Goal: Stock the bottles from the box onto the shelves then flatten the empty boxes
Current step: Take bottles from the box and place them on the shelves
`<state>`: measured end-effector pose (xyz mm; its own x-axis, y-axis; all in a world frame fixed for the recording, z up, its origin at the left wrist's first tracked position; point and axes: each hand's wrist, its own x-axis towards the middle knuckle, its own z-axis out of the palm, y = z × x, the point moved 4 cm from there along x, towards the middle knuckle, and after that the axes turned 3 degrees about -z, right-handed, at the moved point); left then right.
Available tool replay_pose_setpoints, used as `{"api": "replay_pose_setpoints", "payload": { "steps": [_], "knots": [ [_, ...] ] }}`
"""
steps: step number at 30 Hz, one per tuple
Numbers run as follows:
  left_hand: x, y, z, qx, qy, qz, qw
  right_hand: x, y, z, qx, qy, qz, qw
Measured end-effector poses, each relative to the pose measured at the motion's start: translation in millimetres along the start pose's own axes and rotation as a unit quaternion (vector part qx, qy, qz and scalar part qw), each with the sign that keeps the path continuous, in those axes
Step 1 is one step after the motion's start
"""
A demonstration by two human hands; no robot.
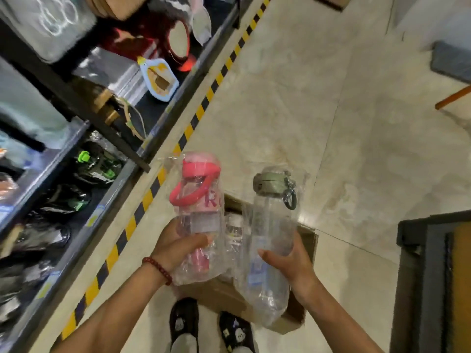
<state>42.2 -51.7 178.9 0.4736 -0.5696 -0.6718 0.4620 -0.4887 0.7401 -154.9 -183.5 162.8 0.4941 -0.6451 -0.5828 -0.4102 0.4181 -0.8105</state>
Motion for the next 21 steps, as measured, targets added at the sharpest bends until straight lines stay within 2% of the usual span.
{"api": "replay_pose_setpoints", "payload": {
  "steps": [3,7,12,21],
  "knots": [
    [-39,33,-17,-0.039,0.02,0.037,0.998,-15,-57,9,-0.032,-0.037,-0.046,0.998],
    [-98,73,-48,-0.056,0.049,0.087,0.993,-40,-131,40,-0.048,-0.124,-0.089,0.987],
    [-185,94,-112,-0.13,0.153,0.122,0.972,-74,-196,118,-0.078,-0.213,-0.135,0.965],
    [-373,60,-218,-0.226,0.343,0.178,0.894,-187,-232,282,-0.117,-0.459,-0.149,0.868]
  ]
}}
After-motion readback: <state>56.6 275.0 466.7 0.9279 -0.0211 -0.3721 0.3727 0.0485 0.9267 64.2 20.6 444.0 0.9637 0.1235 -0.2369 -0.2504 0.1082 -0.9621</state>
